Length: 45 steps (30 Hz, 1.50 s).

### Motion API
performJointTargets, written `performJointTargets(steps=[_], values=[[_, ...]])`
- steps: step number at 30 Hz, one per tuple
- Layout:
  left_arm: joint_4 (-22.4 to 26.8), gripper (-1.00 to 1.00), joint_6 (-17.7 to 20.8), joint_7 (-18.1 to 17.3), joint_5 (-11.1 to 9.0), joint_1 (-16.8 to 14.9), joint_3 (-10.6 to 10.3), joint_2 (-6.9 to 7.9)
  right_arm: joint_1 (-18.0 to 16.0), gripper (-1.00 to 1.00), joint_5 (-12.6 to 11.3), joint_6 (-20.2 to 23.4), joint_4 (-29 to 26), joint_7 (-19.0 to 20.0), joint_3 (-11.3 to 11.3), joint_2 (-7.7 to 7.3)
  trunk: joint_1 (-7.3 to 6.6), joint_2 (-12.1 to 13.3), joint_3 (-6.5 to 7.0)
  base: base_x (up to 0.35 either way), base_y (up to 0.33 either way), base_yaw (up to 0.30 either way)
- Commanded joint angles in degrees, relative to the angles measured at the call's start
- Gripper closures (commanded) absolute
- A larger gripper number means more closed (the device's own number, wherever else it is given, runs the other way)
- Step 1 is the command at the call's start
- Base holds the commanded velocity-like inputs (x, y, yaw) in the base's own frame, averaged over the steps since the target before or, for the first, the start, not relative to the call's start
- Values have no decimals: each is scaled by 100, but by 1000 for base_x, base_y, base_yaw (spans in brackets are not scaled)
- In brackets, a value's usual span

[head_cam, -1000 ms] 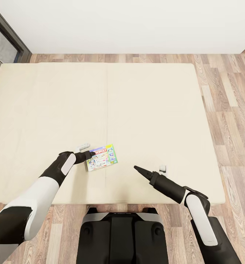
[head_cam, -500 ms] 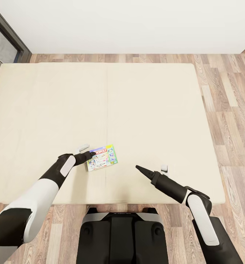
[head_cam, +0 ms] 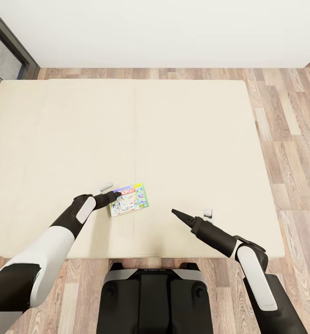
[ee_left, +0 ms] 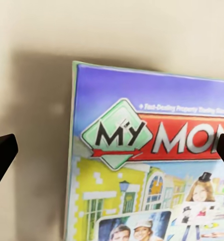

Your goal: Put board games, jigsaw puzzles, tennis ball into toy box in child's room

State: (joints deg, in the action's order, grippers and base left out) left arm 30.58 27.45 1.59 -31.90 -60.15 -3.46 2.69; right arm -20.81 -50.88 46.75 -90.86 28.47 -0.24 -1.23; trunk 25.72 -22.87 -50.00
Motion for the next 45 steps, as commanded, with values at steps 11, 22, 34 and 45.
performJointTargets(steps=[11,22,34,45], values=[[-35,-100,11,8,453,3,-41,3,-2,-100,-10,27,-2,7,-3,0,6,-5,-6,0,-50,0],[-37,-100,8,8,449,3,-41,3,-2,-100,-10,27,-2,8,-3,0,6,-5,-6,0,-71,0],[-35,-100,13,-21,448,3,-41,8,-2,-100,-10,27,-5,7,-3,0,6,-5,-6,0,-138,0],[-36,-100,20,-370,457,3,-41,24,-2,-100,-10,27,-3,3,-3,0,6,-5,-6,0,-36,0]])
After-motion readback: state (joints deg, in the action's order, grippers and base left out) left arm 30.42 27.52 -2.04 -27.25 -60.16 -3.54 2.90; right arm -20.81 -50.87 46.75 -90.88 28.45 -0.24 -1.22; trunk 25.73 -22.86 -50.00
